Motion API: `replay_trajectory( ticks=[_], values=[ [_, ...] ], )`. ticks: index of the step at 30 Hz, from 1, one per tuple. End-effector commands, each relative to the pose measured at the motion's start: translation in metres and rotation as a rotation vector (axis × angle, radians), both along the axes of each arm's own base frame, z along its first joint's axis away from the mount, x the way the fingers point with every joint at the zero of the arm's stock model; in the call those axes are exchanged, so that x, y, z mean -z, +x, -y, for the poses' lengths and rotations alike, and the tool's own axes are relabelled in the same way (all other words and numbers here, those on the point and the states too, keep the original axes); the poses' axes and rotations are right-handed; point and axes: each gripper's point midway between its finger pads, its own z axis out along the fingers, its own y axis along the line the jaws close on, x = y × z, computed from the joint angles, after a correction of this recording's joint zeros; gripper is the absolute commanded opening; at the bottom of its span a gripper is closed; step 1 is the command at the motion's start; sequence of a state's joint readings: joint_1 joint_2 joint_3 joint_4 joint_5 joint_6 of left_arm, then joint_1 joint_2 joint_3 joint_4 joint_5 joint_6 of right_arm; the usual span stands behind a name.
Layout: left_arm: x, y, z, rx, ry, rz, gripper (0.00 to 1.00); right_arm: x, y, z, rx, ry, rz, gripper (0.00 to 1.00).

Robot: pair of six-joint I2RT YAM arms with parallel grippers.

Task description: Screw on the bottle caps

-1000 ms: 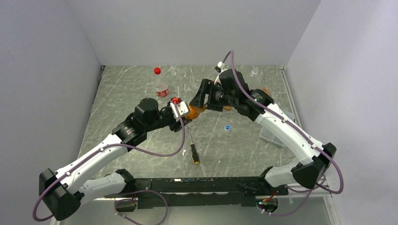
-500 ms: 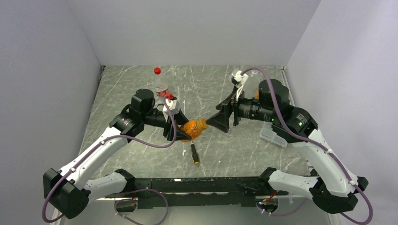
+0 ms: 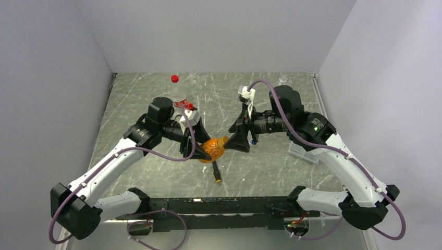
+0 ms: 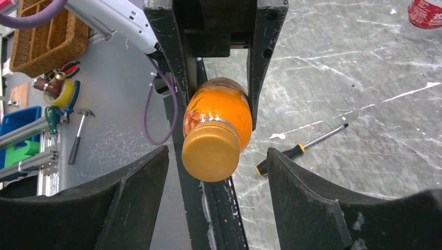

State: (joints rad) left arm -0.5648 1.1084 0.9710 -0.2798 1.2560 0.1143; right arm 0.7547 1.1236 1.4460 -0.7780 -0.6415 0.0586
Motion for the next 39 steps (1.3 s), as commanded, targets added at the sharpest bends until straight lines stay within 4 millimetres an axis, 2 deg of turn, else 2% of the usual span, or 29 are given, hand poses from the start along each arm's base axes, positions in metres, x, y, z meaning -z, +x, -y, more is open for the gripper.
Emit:
replay_trajectory(
  ticks=[1,16,25,28,31,39],
  values=[
    [-0.019,-0.005,0.0,0.051,-0.045,0.016,0.0,-0.009,-0.01,-0.001,-0.063,0.036,0.036,0.7],
    [-0.018,-0.004,0.001,0.048,-0.038,-0.001,0.0,0.004,-0.015,-0.007,-0.078,-0.017,0.016,0.65],
    [-0.017,-0.001,0.001,0.027,-0.031,0.004,0.0,0.006,-0.009,-0.01,-0.04,-0.03,-0.005,0.3],
    [-0.018,0.01,0.003,-0.036,-0.028,0.05,0.0,0.012,0.0,-0.012,0.033,-0.048,-0.059,0.2],
    [-0.02,0.031,0.003,-0.165,-0.025,0.139,0.0,0.017,0.01,-0.016,0.107,-0.069,-0.138,0.12],
    [-0.037,0.084,-0.007,-0.48,-0.036,0.36,0.0,0.03,0.029,-0.03,0.258,-0.111,-0.373,0.03]
  ],
)
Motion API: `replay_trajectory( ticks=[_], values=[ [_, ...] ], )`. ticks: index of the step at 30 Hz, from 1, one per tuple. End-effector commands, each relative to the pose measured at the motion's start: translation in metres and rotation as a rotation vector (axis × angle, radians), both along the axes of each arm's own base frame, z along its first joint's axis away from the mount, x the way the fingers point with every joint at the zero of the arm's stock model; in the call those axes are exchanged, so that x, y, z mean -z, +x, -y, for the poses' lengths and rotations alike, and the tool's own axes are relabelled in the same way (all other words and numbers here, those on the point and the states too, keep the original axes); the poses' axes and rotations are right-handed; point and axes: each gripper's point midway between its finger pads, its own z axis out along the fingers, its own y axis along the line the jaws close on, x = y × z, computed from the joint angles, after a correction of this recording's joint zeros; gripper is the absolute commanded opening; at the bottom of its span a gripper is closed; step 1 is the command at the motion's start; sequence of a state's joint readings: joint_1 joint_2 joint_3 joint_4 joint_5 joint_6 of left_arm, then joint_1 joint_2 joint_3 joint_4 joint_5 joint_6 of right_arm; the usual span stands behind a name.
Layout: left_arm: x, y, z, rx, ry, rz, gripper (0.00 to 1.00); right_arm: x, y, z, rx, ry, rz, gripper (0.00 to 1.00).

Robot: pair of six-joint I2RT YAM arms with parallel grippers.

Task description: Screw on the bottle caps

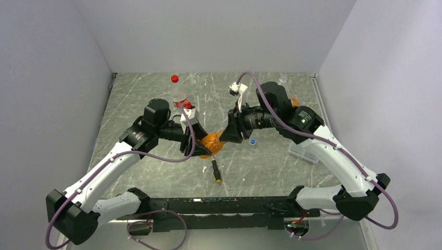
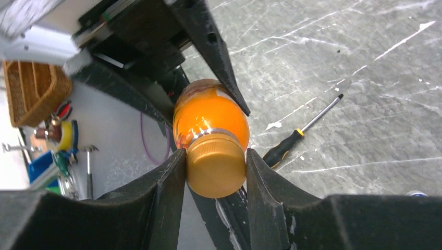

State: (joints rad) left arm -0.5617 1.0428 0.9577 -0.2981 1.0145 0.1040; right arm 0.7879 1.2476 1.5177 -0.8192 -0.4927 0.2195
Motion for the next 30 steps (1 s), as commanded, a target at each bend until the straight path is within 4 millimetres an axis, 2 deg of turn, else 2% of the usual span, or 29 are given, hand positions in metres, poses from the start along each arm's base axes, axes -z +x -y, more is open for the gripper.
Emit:
replay_trajectory(
  ticks=[1,4,7,8,11,13,14,18,25,30],
  values=[
    [-0.046,0.06,-0.004,-0.272,-0.075,0.328,0.0,0.011,0.004,-0.016,0.119,-0.009,-0.231,0.03],
    [-0.053,0.066,-0.006,-0.325,-0.08,0.396,0.0,0.009,0.01,-0.021,0.158,0.003,-0.271,0.02],
    [-0.053,0.069,-0.007,-0.343,-0.065,0.424,0.0,0.008,0.02,-0.021,0.204,-0.021,-0.262,0.08],
    [-0.052,0.068,-0.007,-0.341,-0.064,0.424,0.0,0.007,0.023,-0.02,0.214,-0.025,-0.253,0.17],
    [-0.047,0.066,-0.009,-0.339,-0.062,0.417,0.0,0.001,0.029,-0.016,0.259,-0.017,-0.221,0.57],
    [-0.044,0.063,-0.01,-0.339,-0.063,0.412,0.0,-0.001,0.035,-0.011,0.302,-0.015,-0.206,0.73],
    [-0.043,0.062,-0.01,-0.337,-0.062,0.41,0.0,-0.001,0.039,-0.007,0.329,-0.014,-0.197,0.77],
    [-0.039,0.059,-0.011,-0.329,-0.06,0.399,0.0,-0.009,0.043,-0.005,0.356,0.021,-0.191,0.79],
    [-0.034,0.057,-0.01,-0.32,-0.058,0.381,0.0,-0.028,0.054,0.0,0.431,0.102,-0.158,0.75],
    [-0.032,0.058,-0.01,-0.329,-0.062,0.376,0.0,-0.034,0.055,-0.008,0.414,0.141,-0.177,0.68]
  ],
)
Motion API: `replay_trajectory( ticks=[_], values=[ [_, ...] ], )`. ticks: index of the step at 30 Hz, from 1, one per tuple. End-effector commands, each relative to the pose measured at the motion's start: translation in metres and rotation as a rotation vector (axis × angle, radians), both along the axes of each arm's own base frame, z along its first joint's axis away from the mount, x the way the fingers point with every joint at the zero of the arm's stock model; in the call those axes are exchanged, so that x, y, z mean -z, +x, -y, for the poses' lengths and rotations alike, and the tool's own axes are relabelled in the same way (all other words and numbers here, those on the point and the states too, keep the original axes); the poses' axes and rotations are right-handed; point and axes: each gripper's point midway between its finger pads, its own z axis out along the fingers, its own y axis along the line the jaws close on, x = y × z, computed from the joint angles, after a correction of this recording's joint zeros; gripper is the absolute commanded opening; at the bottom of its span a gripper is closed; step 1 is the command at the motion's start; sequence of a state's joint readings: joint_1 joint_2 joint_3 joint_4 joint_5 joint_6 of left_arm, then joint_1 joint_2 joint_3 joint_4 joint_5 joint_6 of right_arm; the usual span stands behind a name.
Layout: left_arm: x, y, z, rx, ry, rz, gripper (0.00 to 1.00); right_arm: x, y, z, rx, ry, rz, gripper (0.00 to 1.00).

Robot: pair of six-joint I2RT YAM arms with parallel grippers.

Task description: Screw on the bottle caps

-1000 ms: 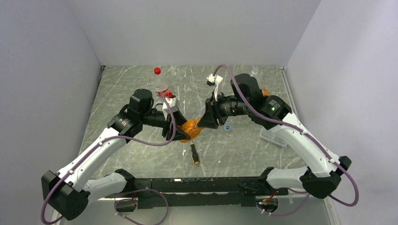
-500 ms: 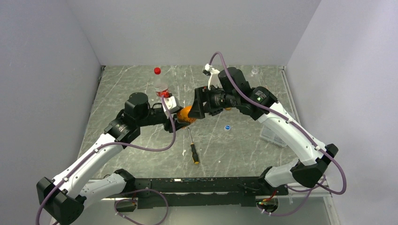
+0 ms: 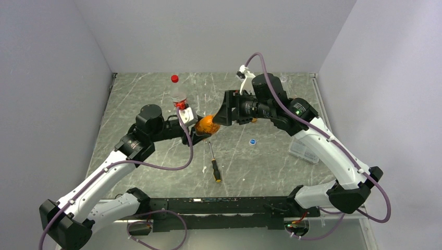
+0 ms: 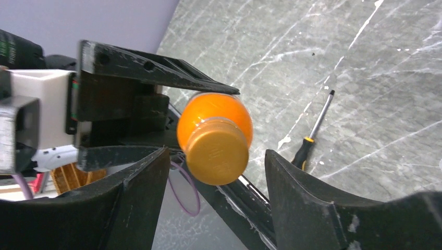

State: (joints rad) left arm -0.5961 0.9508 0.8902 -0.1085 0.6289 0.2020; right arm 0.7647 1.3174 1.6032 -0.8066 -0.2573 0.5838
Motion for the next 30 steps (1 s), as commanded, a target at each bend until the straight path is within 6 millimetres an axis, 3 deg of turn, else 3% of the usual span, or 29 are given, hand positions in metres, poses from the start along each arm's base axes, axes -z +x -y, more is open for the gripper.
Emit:
replay_trajectory(
  ticks=[1,5,12,15,20,21,22,25,26,27,30],
  values=[
    [-0.015,0.001,0.001,-0.004,-0.044,0.055,0.0,-0.02,0.007,-0.008,0.022,0.082,0.029,0.65],
    [-0.014,0.003,0.0,-0.01,-0.041,0.055,0.0,-0.015,0.007,-0.012,0.011,0.086,0.011,0.59],
    [-0.014,0.004,0.0,-0.023,-0.049,0.061,0.0,-0.005,0.009,-0.014,0.01,0.07,-0.008,0.58],
    [-0.013,0.004,0.0,-0.02,-0.048,0.055,0.0,-0.005,0.01,-0.015,0.011,0.075,-0.006,0.5],
    [-0.012,0.006,0.0,-0.032,-0.054,0.048,0.0,-0.001,0.013,-0.018,0.009,0.066,-0.01,0.26],
    [-0.012,0.006,-0.001,-0.037,-0.053,0.044,0.04,0.0,0.015,-0.017,0.016,0.057,-0.006,0.21],
    [-0.011,0.007,-0.002,-0.048,-0.051,0.033,0.17,0.001,0.018,-0.015,0.03,0.043,0.004,0.17],
    [-0.008,0.013,-0.009,-0.121,-0.046,-0.006,0.67,0.004,0.033,-0.01,0.078,-0.009,0.039,0.11],
    [-0.007,0.017,-0.014,-0.164,-0.044,-0.021,0.91,0.005,0.039,-0.009,0.092,-0.027,0.052,0.1],
    [-0.007,0.021,-0.019,-0.21,-0.041,-0.03,0.98,0.008,0.046,-0.009,0.106,-0.049,0.063,0.09],
    [-0.007,0.03,-0.038,-0.338,-0.004,-0.054,0.99,0.016,0.071,-0.01,0.153,-0.115,0.108,0.08]
  ],
)
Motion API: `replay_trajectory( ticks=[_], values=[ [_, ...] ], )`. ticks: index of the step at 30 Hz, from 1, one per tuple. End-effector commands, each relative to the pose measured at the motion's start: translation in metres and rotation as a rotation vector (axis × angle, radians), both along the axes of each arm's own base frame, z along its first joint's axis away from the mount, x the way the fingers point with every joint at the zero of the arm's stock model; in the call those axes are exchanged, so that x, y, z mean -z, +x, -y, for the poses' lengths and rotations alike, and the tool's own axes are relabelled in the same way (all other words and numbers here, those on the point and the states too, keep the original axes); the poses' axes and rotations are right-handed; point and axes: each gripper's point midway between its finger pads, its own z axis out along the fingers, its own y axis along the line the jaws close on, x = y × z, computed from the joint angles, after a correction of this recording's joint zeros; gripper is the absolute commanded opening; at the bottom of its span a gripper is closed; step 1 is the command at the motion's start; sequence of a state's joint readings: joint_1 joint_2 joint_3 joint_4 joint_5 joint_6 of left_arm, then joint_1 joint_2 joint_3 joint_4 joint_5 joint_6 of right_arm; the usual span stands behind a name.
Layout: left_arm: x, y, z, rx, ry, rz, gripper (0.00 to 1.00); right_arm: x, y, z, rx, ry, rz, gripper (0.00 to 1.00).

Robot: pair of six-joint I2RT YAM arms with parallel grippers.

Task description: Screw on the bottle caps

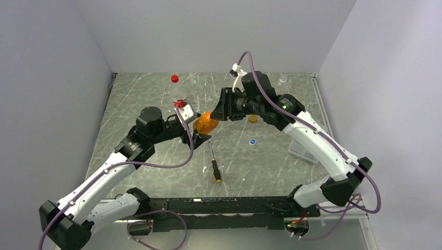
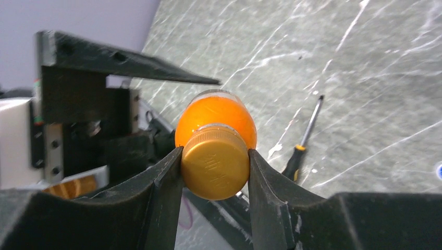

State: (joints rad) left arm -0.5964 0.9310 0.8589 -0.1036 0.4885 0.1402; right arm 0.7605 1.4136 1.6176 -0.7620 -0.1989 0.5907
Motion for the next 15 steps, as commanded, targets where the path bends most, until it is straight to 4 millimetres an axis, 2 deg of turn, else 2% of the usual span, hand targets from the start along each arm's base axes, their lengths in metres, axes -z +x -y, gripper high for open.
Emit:
replay_trajectory(
  ticks=[1,10,15],
  values=[
    [-0.017,0.017,-0.033,-0.238,0.014,-0.021,0.99,-0.003,0.049,0.003,0.104,-0.099,0.133,0.08],
    [-0.026,0.027,-0.104,-0.654,-0.019,-0.078,0.99,0.051,0.141,-0.032,0.151,-0.304,0.22,0.07],
    [-0.03,0.028,-0.152,-0.894,0.019,-0.066,0.99,0.08,0.178,-0.055,0.139,-0.369,0.247,0.07]
  ],
)
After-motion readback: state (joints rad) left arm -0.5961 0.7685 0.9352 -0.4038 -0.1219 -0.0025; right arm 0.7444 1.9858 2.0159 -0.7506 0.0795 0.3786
